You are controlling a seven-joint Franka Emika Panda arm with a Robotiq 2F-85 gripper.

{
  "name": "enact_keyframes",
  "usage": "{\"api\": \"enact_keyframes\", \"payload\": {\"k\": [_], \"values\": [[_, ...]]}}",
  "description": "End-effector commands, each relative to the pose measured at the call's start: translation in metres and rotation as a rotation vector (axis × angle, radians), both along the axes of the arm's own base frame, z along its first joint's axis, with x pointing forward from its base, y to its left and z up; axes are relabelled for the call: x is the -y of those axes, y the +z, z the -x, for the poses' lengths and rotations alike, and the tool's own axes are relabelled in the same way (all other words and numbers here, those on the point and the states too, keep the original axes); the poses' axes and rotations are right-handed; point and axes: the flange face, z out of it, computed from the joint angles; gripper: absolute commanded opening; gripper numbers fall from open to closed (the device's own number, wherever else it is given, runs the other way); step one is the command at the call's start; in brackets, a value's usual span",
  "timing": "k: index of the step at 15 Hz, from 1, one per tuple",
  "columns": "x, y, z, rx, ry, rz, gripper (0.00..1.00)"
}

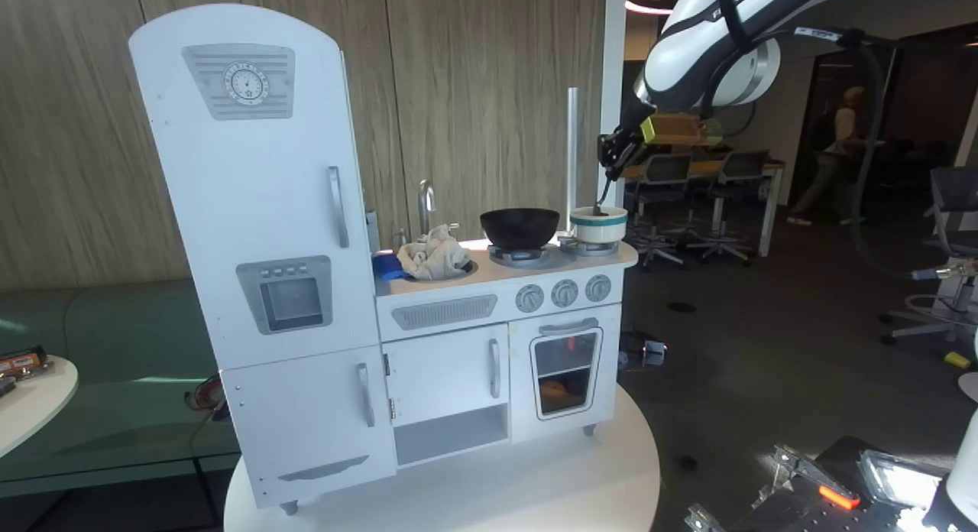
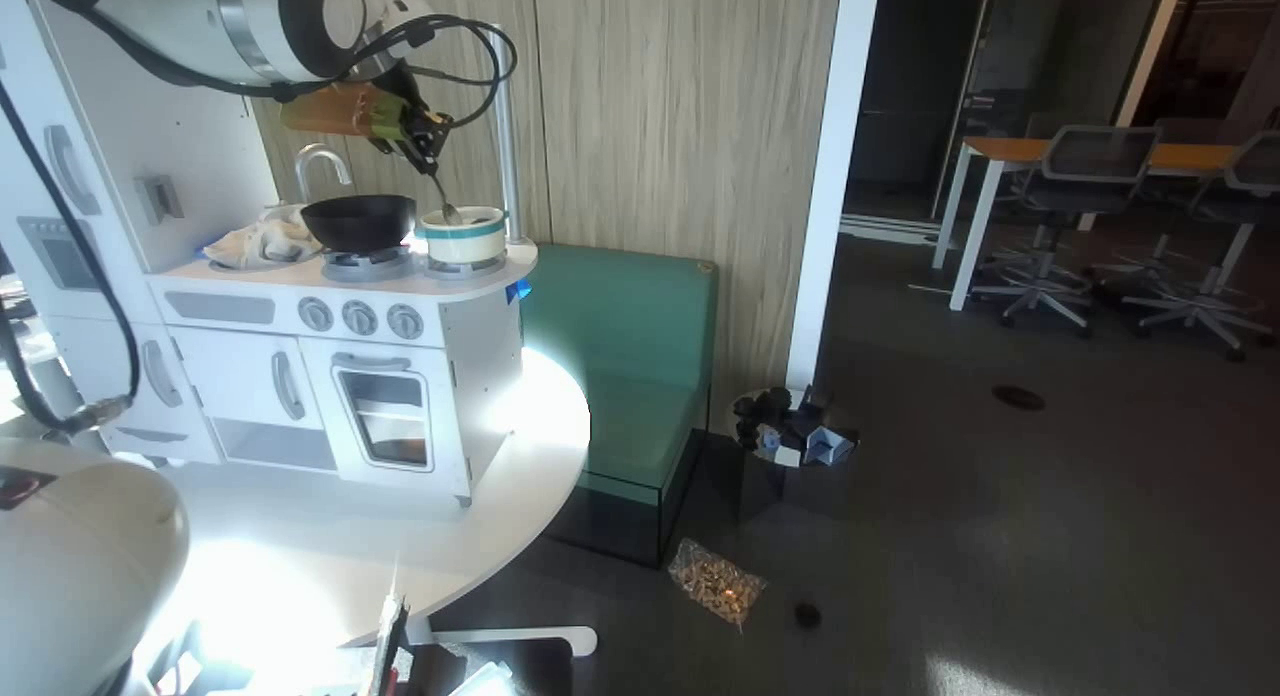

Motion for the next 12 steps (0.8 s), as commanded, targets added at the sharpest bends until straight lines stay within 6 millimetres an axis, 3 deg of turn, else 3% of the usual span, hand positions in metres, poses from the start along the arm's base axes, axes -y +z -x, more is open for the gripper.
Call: {"api": "enact_keyframes", "payload": {"k": [1,6,12], "values": [[0.003,-0.004,0.005,0.026,0.002,-0.019,0.03],[0.01,-0.009,0.006,0.011,-0.02,-0.027,0.03],[0.021,0.015,-0.008,0.035,-0.029,-0.001,0.03]]}}
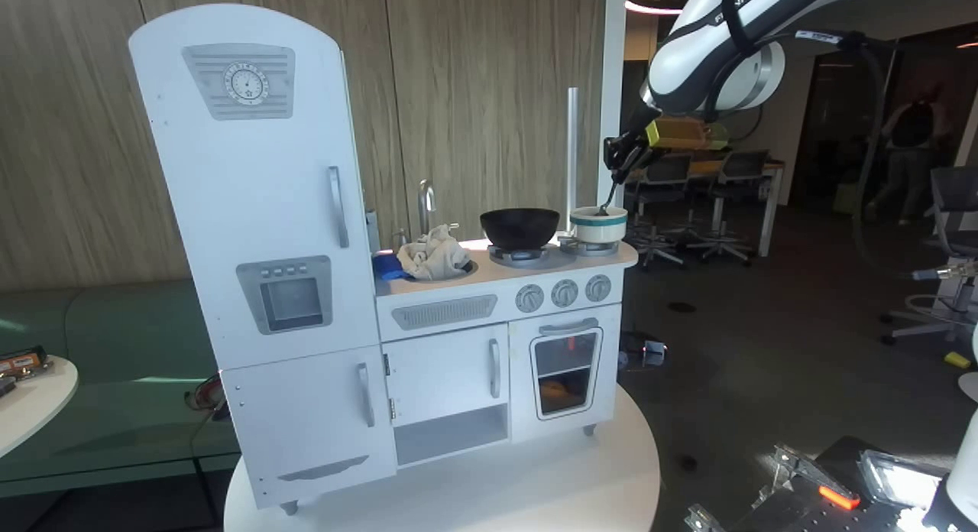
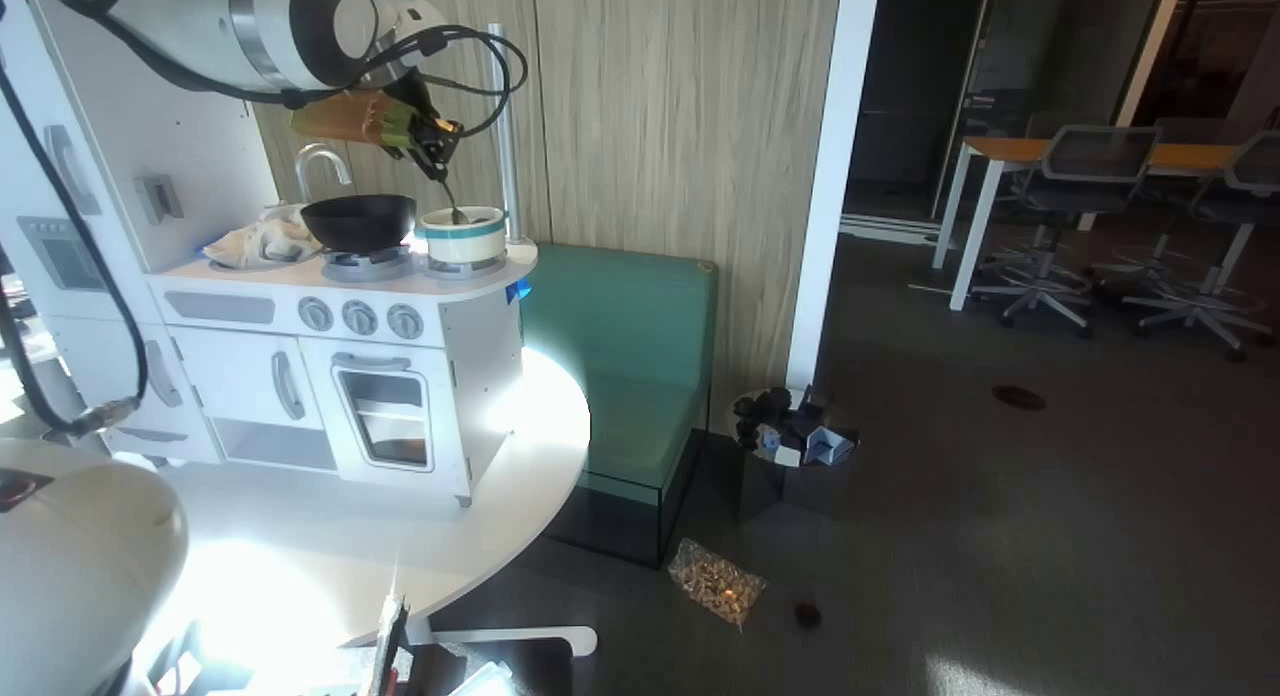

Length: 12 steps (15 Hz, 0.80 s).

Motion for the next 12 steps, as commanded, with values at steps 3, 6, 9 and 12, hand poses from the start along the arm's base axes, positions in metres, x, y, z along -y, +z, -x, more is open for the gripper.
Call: {"api": "enact_keyframes", "payload": {"k": [3,6,9,12], "values": [[0.008,0.03,-0.024,0.041,0.015,0.023,0.03],[0.008,0.029,-0.039,0.04,0.031,0.025,0.03],[0.004,0.017,-0.05,0.037,0.046,0.019,0.03],[-0.007,0.002,-0.052,0.035,0.068,0.006,0.03]]}}
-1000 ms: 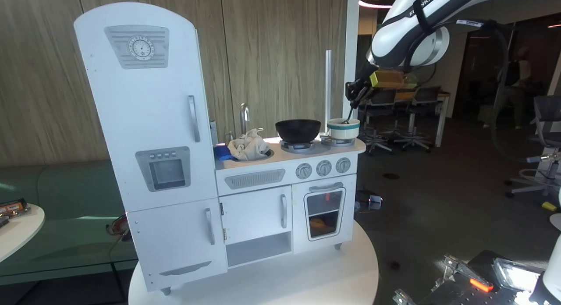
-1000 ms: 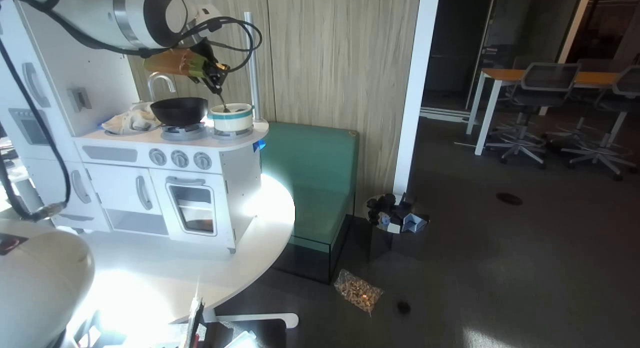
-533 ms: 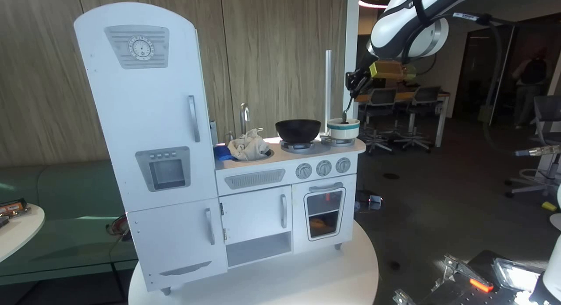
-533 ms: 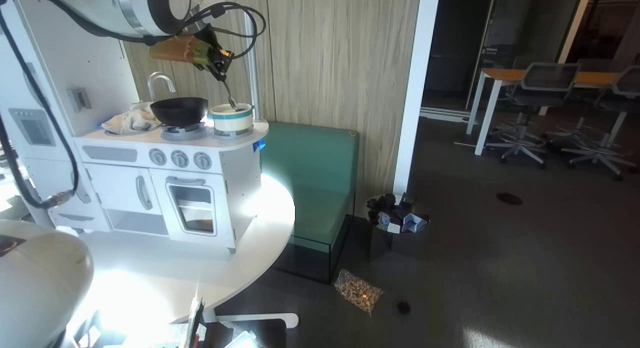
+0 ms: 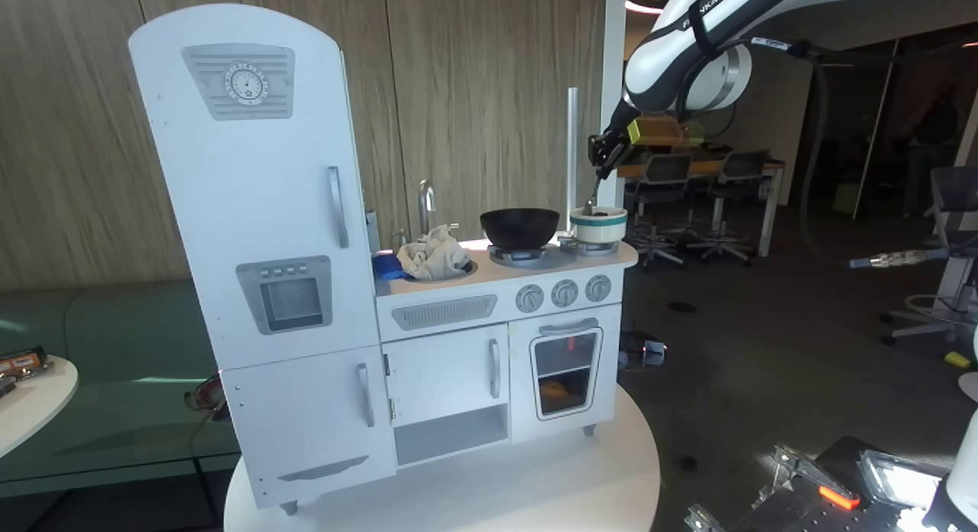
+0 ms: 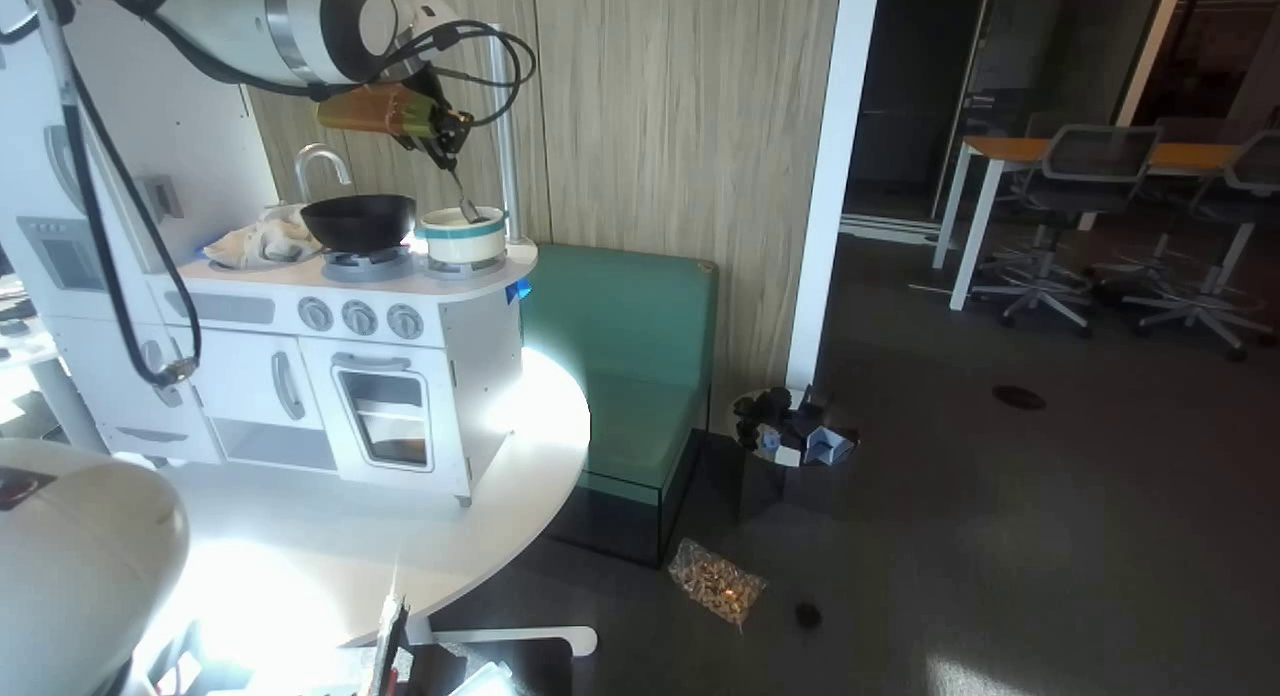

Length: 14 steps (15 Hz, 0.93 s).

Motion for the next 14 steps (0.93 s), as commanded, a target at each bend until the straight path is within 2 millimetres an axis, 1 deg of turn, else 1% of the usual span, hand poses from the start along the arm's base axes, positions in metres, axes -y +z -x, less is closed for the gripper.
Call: {"api": "enact_keyframes", "payload": {"k": [1,4,8,11,14], "values": [[-0.012,-0.008,-0.007,0.023,0.034,-0.019,0.03],[-0.018,-0.019,0.003,0.023,0.032,-0.031,0.03],[-0.009,-0.03,0.02,0.022,0.001,-0.037,0.03],[-0.001,-0.031,0.031,0.032,-0.021,-0.042,0.03],[0.004,-0.025,0.04,0.057,-0.031,-0.034,0.03]]}}
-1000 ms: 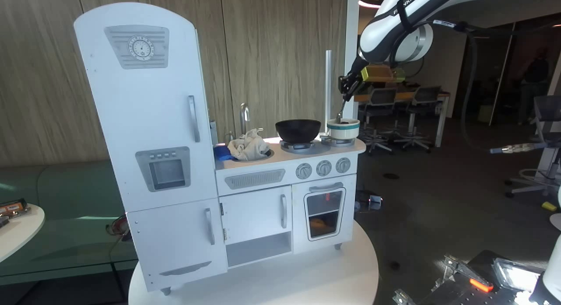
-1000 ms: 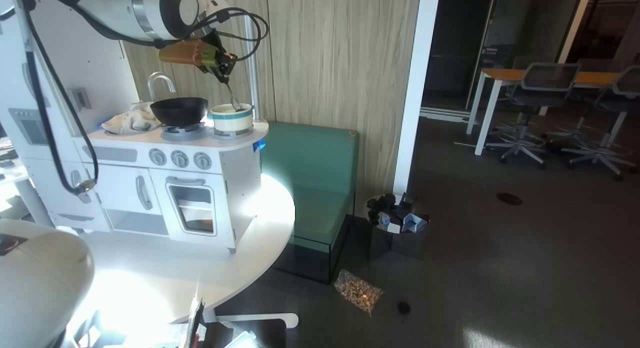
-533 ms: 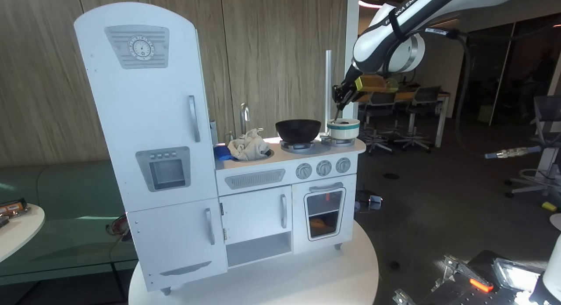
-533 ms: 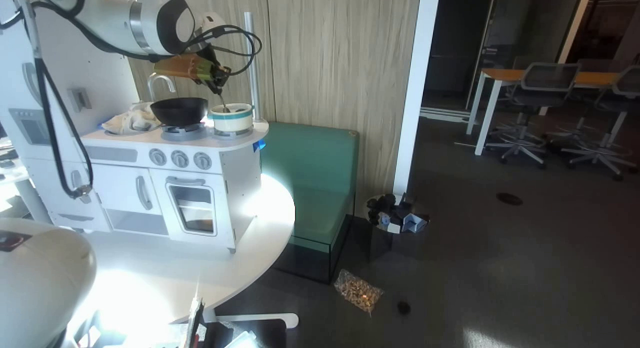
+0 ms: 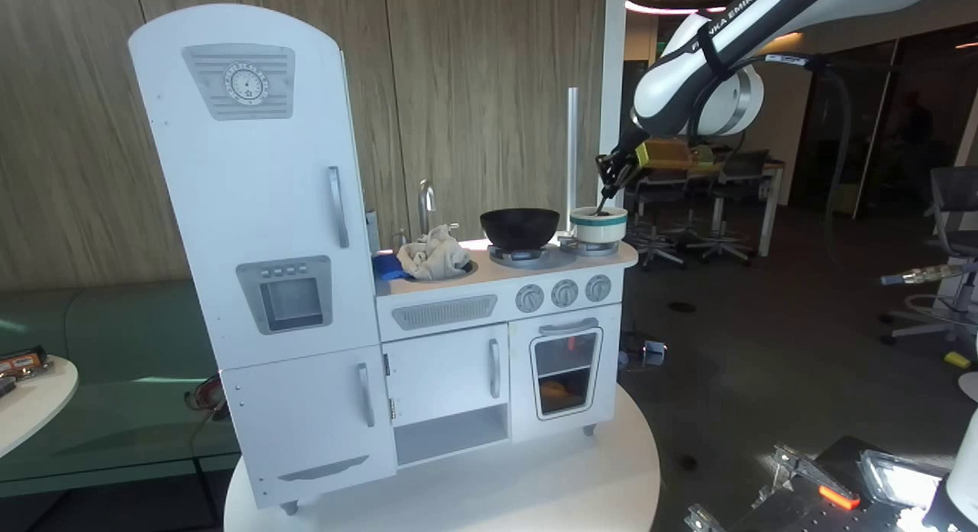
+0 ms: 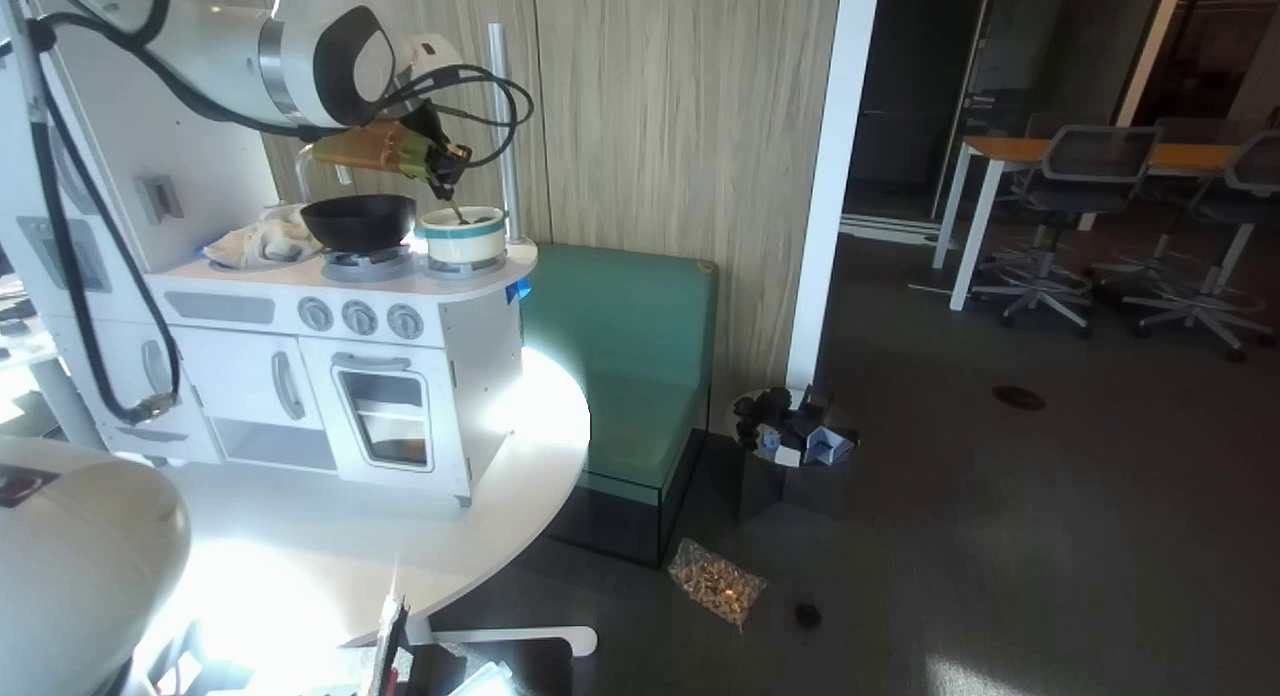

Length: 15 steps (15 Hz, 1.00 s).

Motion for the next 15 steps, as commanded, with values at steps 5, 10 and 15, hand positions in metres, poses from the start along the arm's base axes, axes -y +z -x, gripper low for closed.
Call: {"api": "enact_keyframes", "payload": {"k": [5,10,15], "values": [[-0.014,0.026,0.008,0.099,0.04,0.007,0.03],[-0.036,0.023,-0.013,0.09,0.114,-0.018,0.03],[-0.025,0.011,-0.005,0.086,0.083,-0.064,0.03]]}}
